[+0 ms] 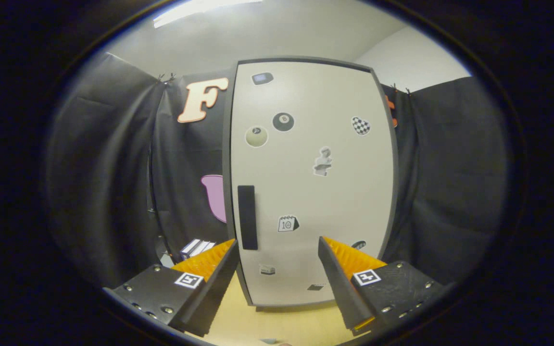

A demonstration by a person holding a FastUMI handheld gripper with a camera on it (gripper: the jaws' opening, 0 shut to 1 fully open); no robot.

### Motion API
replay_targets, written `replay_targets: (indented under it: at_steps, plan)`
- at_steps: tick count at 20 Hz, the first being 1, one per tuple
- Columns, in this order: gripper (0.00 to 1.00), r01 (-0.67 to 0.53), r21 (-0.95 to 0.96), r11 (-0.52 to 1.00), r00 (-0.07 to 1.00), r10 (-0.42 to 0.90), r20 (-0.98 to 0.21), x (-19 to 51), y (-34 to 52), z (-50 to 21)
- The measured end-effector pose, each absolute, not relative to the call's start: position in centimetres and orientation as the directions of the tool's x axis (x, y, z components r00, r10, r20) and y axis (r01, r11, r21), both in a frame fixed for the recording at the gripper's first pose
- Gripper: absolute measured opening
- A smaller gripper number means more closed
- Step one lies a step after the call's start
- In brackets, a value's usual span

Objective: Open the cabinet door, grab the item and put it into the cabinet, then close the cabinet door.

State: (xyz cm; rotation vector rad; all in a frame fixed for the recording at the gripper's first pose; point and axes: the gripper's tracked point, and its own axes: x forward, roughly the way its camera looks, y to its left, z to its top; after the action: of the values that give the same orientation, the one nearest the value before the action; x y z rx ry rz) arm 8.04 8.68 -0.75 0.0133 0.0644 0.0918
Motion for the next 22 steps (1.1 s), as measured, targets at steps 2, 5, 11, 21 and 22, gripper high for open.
replay_targets:
  at_steps: [2, 5, 11, 21, 22]
  plan:
    - [0.97, -0.108, 0.018, 0.994, 0.992, 0.109, -0.068, 10.2, 9.8, -0.9]
    - [0.98, -0.12, 0.013, 0.993, 0.989, 0.121, -0.087, 13.4, 11.1, -1.8]
    - [0.97, -0.132, 0.024, 0.991, 0.986, 0.134, -0.098, 18.3, 13.1, -2.9]
    - [0.34, -0.147, 0.032, 0.989, 0.986, 0.149, -0.075, 20.3, 15.4, -2.9]
    - [0.33, -0.143, 0.037, 0.989, 0.986, 0.146, -0.081, 20.3, 15.5, -3.1]
